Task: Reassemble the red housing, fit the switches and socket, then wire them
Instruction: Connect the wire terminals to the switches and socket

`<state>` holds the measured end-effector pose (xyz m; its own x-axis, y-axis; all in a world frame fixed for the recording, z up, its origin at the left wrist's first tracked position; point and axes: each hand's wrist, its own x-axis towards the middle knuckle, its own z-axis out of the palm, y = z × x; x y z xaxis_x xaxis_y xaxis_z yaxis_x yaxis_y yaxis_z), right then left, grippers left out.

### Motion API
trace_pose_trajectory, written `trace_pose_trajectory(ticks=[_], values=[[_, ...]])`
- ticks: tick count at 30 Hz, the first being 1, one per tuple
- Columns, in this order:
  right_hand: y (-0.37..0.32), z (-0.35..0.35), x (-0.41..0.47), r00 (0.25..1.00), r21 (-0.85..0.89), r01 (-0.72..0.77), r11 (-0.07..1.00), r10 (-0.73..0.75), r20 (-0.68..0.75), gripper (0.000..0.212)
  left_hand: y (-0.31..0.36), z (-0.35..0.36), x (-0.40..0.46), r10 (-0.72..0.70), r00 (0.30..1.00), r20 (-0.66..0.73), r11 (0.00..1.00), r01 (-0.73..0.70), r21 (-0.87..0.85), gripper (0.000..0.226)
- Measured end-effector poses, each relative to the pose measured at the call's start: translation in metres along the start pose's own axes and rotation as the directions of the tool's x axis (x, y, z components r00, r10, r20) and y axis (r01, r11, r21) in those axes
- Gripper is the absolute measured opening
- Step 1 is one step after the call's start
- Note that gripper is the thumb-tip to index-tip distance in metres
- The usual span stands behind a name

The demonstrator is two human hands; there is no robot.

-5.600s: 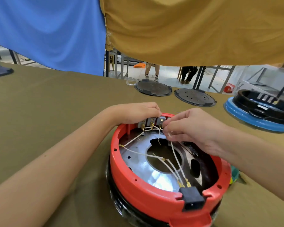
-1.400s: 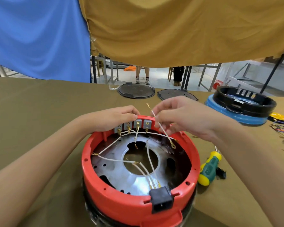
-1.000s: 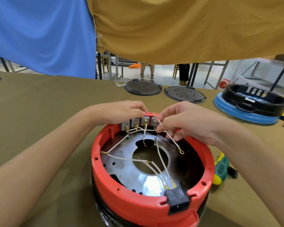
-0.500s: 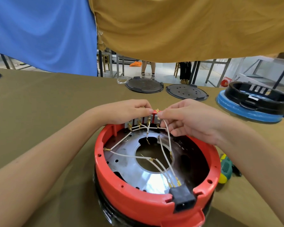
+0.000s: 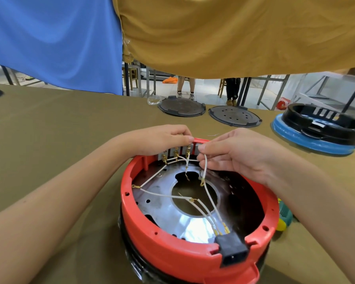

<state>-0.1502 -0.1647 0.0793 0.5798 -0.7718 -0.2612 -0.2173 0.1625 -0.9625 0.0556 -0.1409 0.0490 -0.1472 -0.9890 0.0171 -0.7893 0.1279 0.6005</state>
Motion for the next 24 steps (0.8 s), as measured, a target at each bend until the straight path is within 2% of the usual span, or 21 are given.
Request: trace_pose_trajectory(ticks=[14, 24], values=[[0.0019, 0.0073, -0.0043, 0.998, -0.236, 0.006, 0.972, -0.022, -0.066, 0.012, -0.0003, 0.0002, 0.0002, -0.005, 1.000, 0.004, 1.000, 0.005, 0.000, 0.027], [0.0003, 0.0056, -0.0055, 1.000, -0.174, 0.003, 0.985, 0.002, 0.028, 0.011, -0.0020, 0.0003, 0.0008, -0.002, 1.000, 0.001, 1.000, 0.002, -0.004, 0.025]])
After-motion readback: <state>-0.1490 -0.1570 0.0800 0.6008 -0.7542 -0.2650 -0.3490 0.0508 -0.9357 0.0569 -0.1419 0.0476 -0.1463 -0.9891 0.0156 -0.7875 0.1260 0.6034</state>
